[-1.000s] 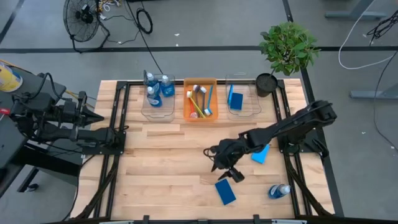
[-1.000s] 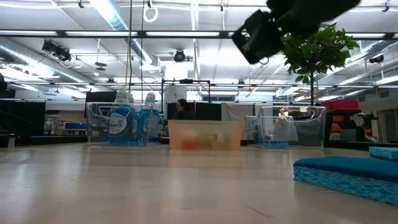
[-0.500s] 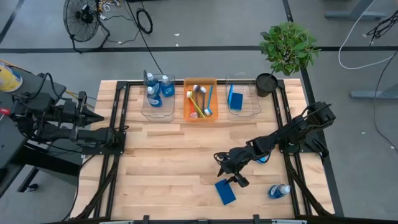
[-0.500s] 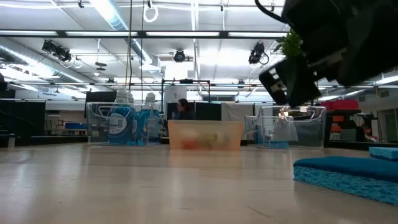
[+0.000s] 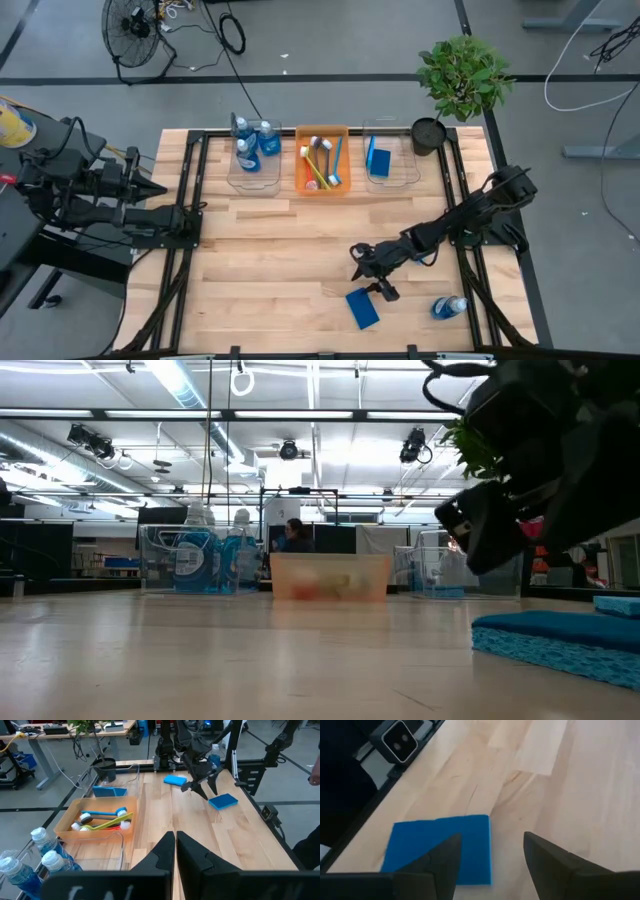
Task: Pick & Place Kitchen Sink Supplies
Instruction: Put the blue sponge into the right transparent bin
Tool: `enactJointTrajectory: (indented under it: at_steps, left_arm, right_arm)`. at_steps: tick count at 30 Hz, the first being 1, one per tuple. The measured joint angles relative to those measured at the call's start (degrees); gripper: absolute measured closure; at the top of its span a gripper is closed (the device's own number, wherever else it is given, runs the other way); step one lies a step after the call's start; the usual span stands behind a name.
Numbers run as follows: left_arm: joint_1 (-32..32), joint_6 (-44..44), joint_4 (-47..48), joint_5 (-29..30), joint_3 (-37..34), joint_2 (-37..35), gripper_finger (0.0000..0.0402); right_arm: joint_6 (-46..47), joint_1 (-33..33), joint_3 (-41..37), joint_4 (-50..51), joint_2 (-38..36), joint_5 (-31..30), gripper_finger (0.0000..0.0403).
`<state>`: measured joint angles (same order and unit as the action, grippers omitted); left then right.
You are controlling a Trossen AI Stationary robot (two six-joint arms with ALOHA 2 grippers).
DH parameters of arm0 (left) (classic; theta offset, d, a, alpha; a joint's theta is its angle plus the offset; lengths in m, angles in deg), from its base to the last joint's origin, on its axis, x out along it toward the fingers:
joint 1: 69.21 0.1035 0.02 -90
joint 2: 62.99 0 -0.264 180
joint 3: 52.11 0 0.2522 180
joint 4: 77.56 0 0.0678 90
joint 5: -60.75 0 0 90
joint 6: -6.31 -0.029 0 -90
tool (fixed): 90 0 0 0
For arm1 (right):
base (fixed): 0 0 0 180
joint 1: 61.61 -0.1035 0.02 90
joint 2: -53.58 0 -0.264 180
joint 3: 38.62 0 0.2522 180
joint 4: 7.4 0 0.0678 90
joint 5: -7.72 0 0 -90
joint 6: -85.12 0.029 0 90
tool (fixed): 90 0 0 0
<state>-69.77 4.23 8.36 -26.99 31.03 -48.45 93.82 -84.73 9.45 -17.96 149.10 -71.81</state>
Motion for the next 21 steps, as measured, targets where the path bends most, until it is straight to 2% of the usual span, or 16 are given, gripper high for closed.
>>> enactJointTrajectory:
  at_steps: [9, 21]
  left_arm:
    - [0.0, 0.0, 0.0, 0.0, 0.0, 0.0, 0.0378]
    - [0.0, 0.0, 0.0, 0.0, 0.0, 0.0, 0.0378]
  right_arm:
    - [3.8, -0.5, 0.5, -4.5, 4.9, 0.0, 0.0188]
    - [2.9, -1.9, 0.5, -6.9, 9.0, 0.8, 0.0191]
